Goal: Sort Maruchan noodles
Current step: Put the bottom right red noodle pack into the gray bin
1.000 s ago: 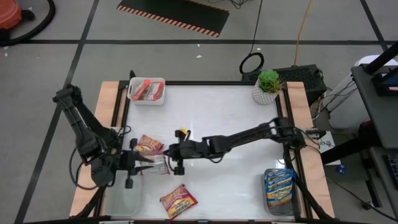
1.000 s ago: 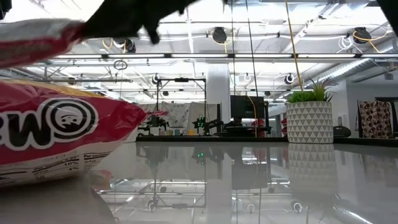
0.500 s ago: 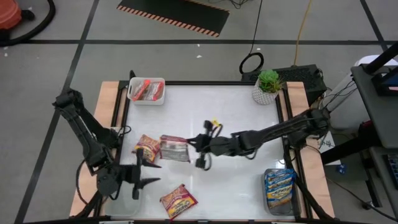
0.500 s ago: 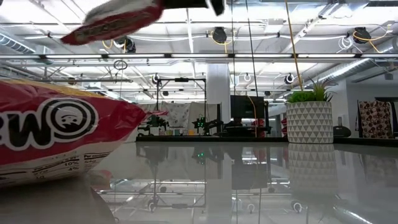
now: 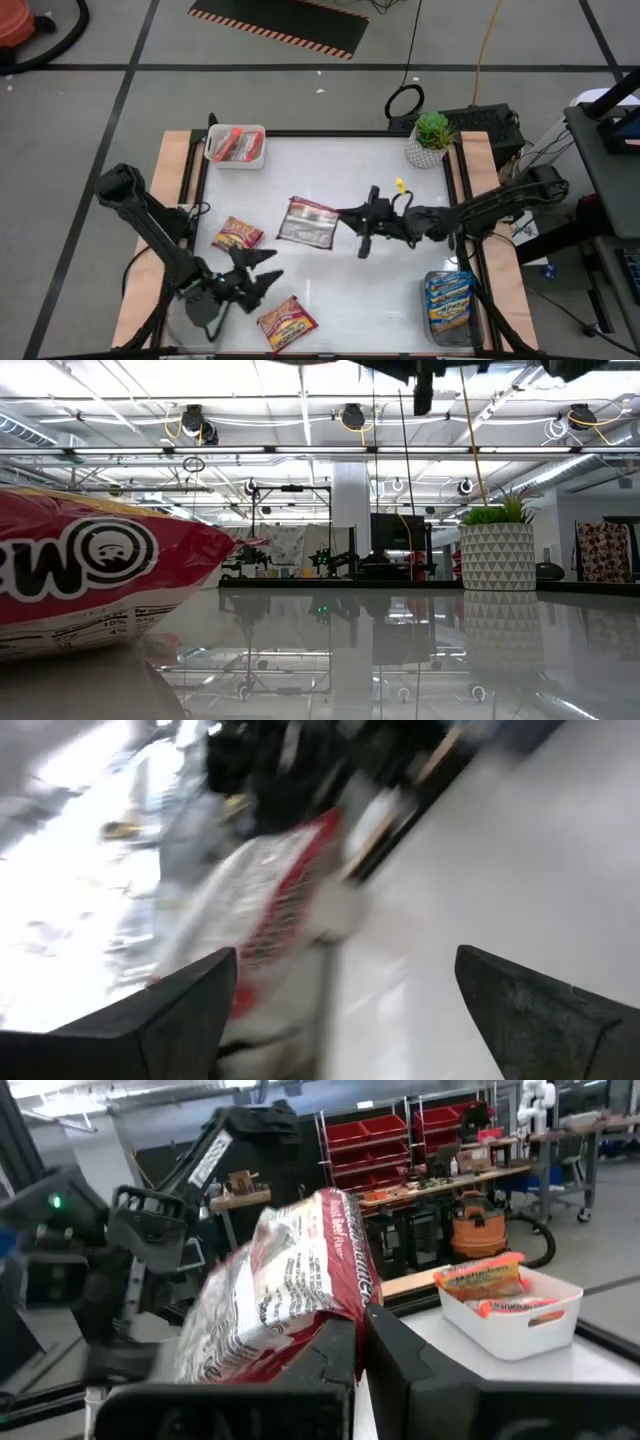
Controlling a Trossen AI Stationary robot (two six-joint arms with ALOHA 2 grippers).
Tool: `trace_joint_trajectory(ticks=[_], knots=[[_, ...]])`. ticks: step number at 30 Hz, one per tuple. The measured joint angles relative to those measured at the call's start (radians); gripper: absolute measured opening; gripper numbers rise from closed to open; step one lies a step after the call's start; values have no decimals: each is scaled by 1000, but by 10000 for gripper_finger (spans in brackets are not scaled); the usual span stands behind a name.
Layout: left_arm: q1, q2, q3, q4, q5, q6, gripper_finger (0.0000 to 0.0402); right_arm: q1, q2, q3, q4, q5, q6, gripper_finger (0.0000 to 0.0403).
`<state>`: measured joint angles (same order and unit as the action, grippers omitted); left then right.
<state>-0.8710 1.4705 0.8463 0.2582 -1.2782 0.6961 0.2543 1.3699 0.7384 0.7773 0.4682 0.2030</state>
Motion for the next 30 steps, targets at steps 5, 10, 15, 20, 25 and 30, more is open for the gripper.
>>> trace_joint_trajectory(ticks=[5,10,15,20,25,30], knots=[[53,133,0,258,-186,414,366,0,8,-23,4,-6,60,0],[113,204,33,269,-161,467,365,0,57,-23,6,-54,110,0],[157,221,47,264,-155,480,365,0,86,-23,19,-54,145,0],[181,221,48,259,-155,480,357,0,100,-23,15,-54,166,0],[201,221,48,253,-138,475,303,0,101,-23,-11,-53,178,0],[203,221,48,253,-108,472,239,0,101,-23,-11,-53,178,0]])
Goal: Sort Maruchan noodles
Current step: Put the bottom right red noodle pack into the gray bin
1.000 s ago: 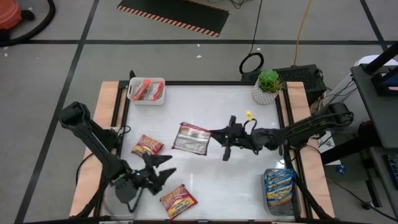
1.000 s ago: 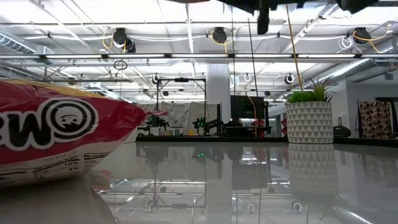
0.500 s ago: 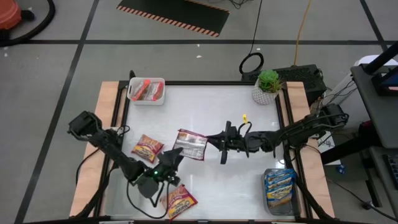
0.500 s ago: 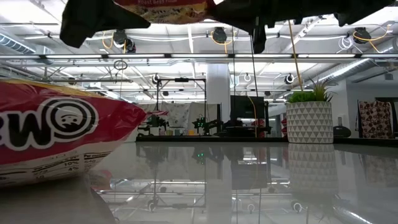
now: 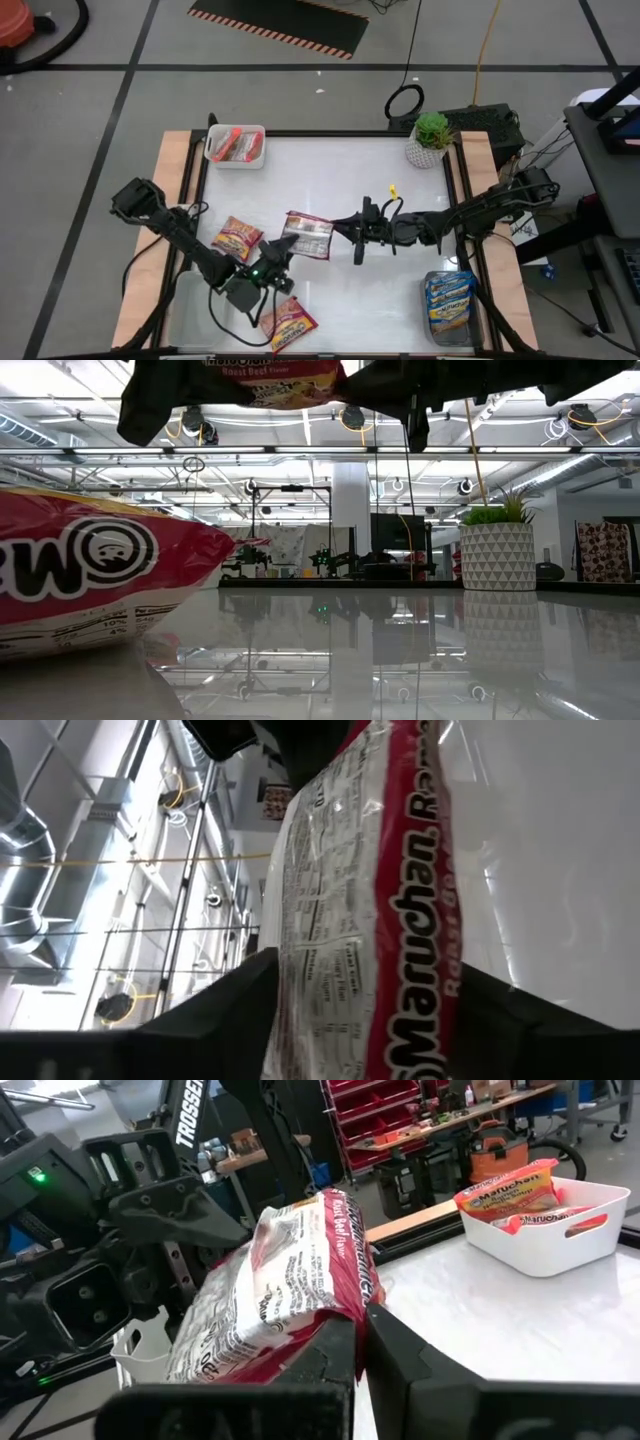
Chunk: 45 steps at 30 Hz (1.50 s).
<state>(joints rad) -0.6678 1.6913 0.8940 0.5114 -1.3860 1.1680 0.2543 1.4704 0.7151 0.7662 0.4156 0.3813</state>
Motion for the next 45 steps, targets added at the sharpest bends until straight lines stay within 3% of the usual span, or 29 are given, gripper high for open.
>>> trace_joint_trajectory(ticks=[15,23,31,38,45], knots=[[-22,0,0,3,24,-19,122,0,0,0,-10,-1,-2,4],[-25,-1,0,3,23,-46,116,0,0,0,-6,3,-28,39],[-57,-26,0,16,25,-92,114,2,-57,1,-7,0,-70,118],[-150,-148,0,15,4,-201,114,44,-144,2,-25,0,-121,164],[-304,-317,0,7,-3,-322,113,89,-223,2,-99,2,-182,173]])
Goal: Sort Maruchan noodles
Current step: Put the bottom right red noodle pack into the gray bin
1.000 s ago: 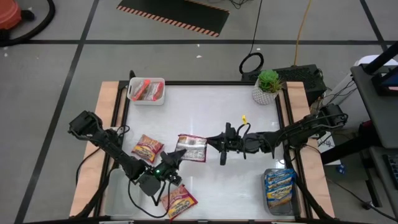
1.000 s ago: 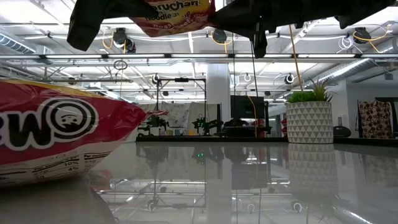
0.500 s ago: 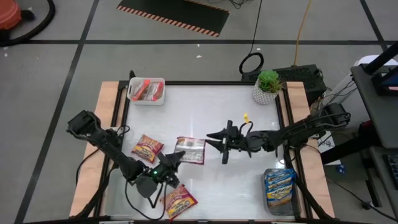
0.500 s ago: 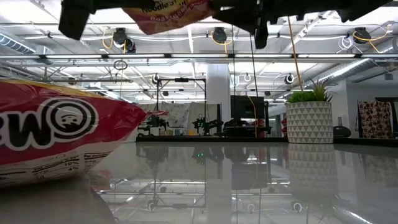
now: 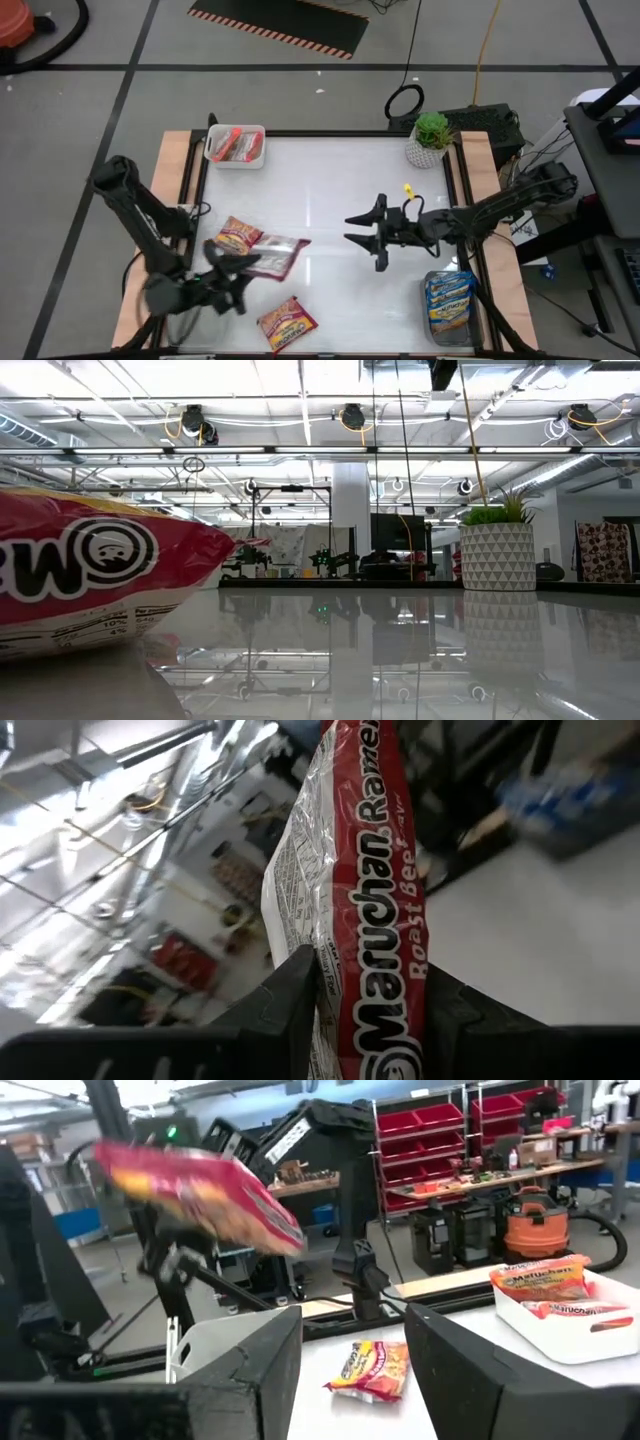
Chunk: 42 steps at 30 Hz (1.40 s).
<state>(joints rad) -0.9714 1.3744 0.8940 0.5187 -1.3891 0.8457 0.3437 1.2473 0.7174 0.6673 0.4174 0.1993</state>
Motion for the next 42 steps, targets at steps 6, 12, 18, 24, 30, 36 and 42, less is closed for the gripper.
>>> trace_joint_trajectory(ticks=[6,12,18,24,30,36,42], knots=[[-134,-108,0,-61,-12,-124,113,12,-16,0,-26,0,-10,170],[-258,-221,0,-166,-53,-329,113,12,-15,0,-33,0,-14,169],[-384,-319,0,-387,-23,-563,113,12,-15,0,-34,0,-29,169],[-419,-372,0,-670,197,-846,113,12,-15,0,-42,0,-29,169],[-419,-398,0,-900,245,-1093,113,12,-15,-1,-42,0,-6,169],[-419,-409,0,-1138,312,-1397,113,12,-15,-1,-64,0,12,169],[-419,-408,0,-1241,479,-1631,113,12,-15,-2,-96,-1,50,169]])
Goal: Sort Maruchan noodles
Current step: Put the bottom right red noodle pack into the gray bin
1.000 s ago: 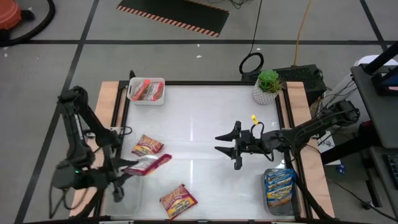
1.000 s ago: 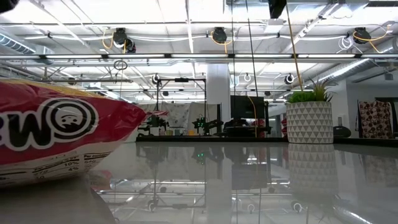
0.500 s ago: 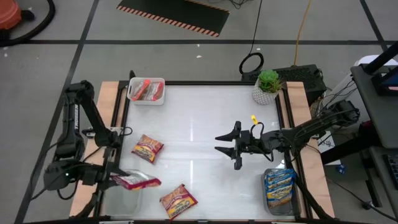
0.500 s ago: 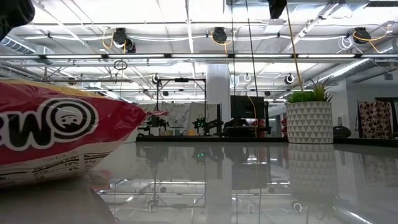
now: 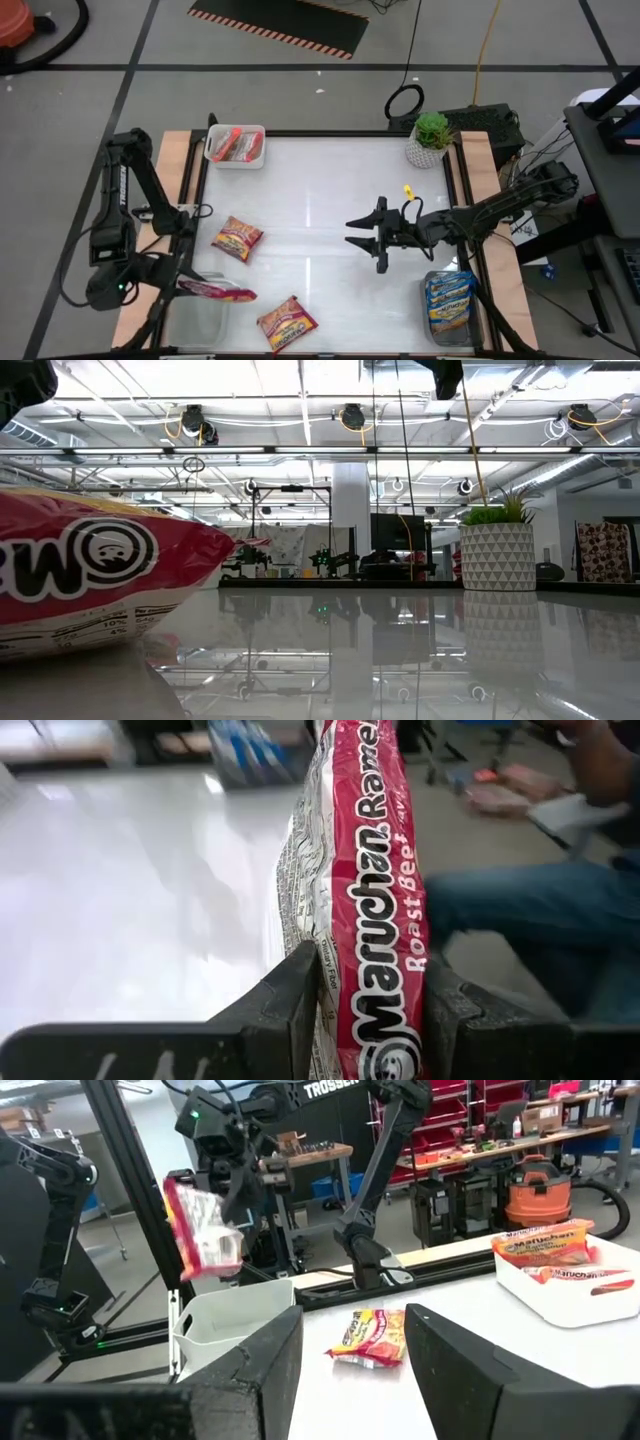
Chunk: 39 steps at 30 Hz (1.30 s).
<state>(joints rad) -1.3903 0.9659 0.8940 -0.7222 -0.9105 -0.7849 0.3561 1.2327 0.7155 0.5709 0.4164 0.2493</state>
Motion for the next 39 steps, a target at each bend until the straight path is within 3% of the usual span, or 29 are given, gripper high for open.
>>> trace_joint_trajectory(ticks=[5,13,26,39], knots=[[0,3,0,-74,104,-116,113,0,0,0,0,0,0,169],[-54,47,0,-214,163,-352,113,0,0,0,0,0,0,169],[-222,122,0,-275,186,-485,113,0,0,0,-30,0,0,169],[-289,162,0,-487,263,-855,113,0,0,0,-30,1,0,169]])
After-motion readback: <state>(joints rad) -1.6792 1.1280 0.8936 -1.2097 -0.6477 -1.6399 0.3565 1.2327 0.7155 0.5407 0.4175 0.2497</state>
